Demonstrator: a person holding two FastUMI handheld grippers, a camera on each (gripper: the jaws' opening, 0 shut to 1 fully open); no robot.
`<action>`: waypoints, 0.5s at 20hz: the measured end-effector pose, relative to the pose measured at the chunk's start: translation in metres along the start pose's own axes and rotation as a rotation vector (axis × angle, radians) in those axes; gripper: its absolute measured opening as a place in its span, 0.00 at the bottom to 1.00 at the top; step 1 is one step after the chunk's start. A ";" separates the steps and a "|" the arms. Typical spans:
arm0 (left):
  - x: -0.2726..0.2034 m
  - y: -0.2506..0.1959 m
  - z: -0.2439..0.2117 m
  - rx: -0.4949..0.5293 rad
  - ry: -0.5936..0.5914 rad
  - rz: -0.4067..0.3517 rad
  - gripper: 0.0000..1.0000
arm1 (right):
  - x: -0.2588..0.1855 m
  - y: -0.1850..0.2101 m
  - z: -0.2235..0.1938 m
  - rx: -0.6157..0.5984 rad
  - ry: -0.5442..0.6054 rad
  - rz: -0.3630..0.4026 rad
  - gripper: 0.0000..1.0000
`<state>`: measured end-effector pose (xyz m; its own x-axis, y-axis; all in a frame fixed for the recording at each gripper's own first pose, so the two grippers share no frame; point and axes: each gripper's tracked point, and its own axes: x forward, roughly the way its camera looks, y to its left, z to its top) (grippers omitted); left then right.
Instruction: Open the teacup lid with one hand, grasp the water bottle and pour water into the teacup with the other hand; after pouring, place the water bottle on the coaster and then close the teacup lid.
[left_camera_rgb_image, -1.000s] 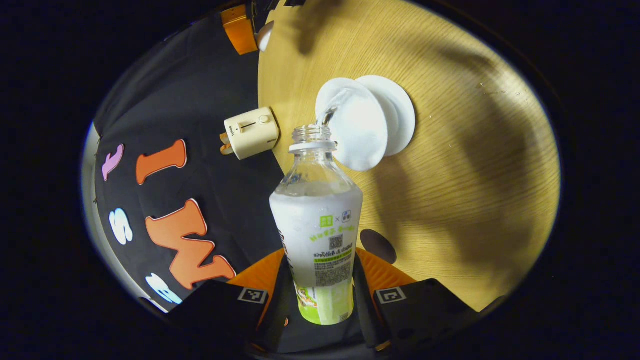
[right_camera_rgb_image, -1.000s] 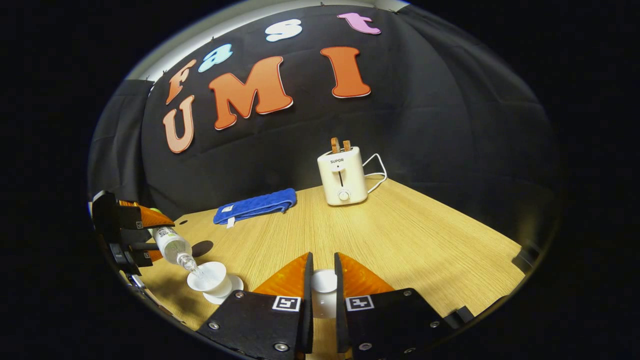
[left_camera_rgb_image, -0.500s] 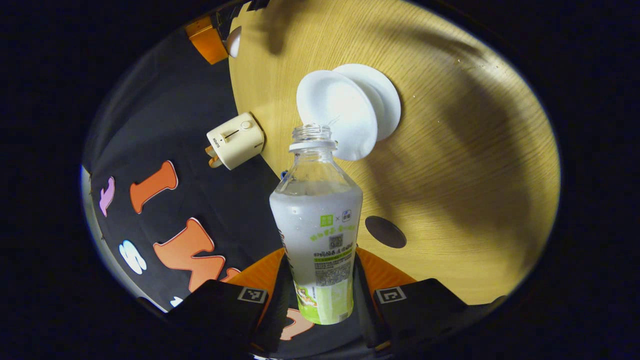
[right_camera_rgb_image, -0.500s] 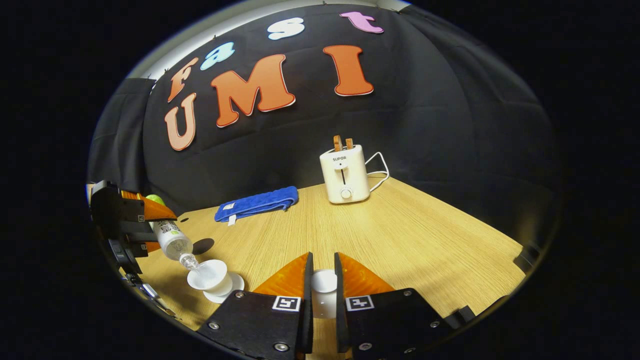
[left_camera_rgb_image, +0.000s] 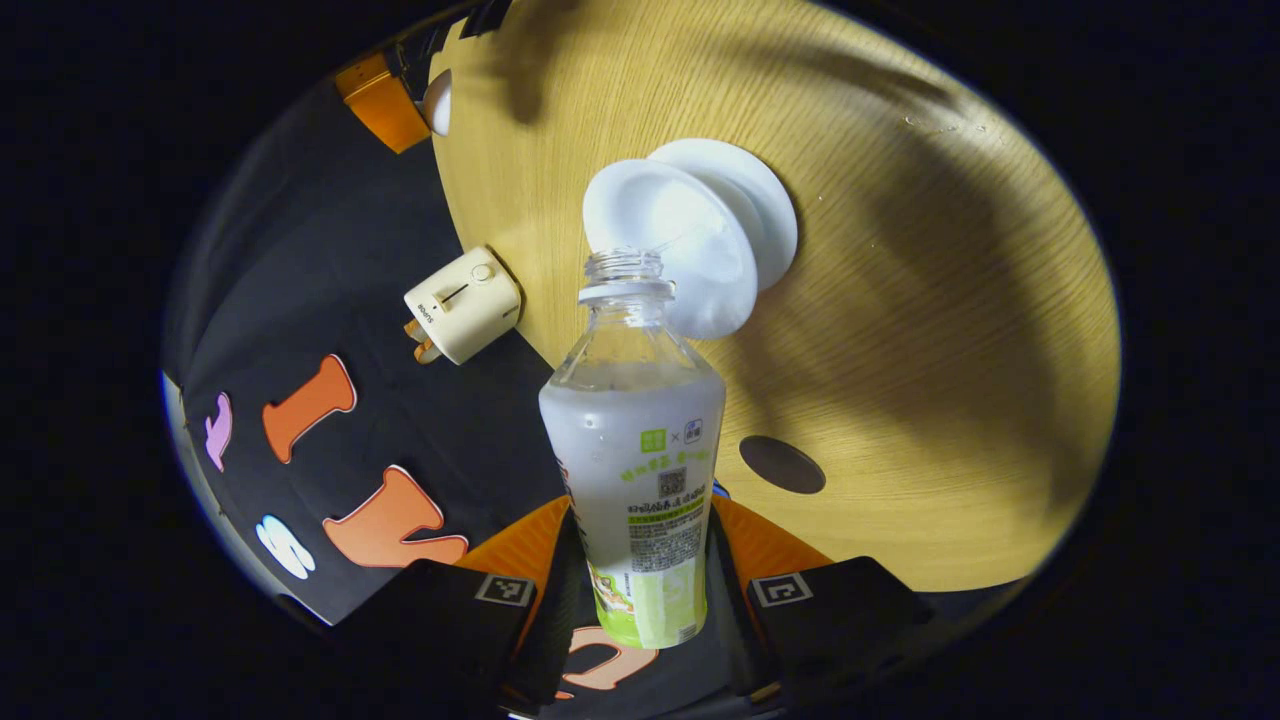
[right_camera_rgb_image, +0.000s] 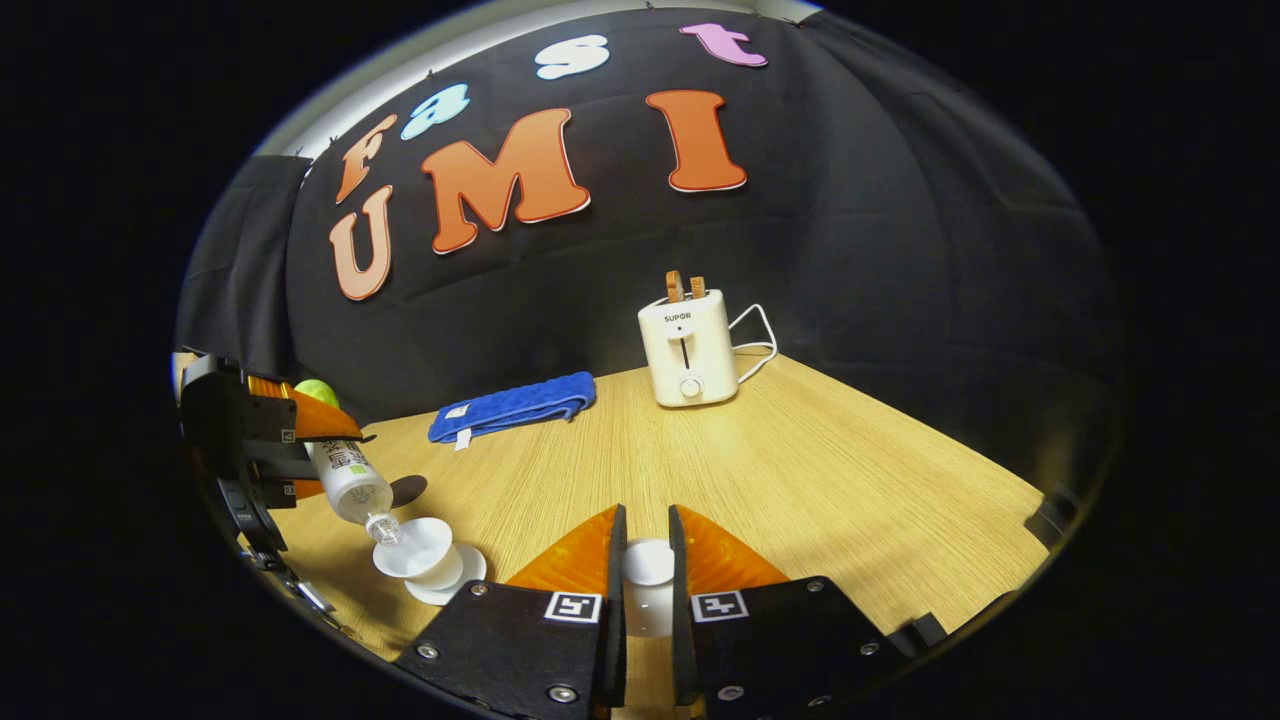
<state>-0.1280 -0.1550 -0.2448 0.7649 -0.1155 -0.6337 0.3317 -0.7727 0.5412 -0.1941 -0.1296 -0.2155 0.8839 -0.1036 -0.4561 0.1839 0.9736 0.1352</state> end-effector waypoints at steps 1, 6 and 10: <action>0.000 -0.004 0.001 -0.027 -0.008 -0.008 0.63 | 0.000 0.000 0.000 0.000 0.000 0.000 0.18; 0.006 -0.011 -0.003 -0.120 -0.007 -0.027 0.64 | 0.001 0.002 -0.003 0.001 0.007 0.003 0.18; 0.011 -0.026 0.002 -0.452 -0.037 0.006 0.64 | 0.001 0.006 -0.003 0.001 0.009 0.014 0.18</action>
<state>-0.1290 -0.1372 -0.2667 0.7500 -0.1477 -0.6447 0.5416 -0.4223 0.7269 -0.1934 -0.1232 -0.2176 0.8823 -0.0881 -0.4624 0.1720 0.9747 0.1424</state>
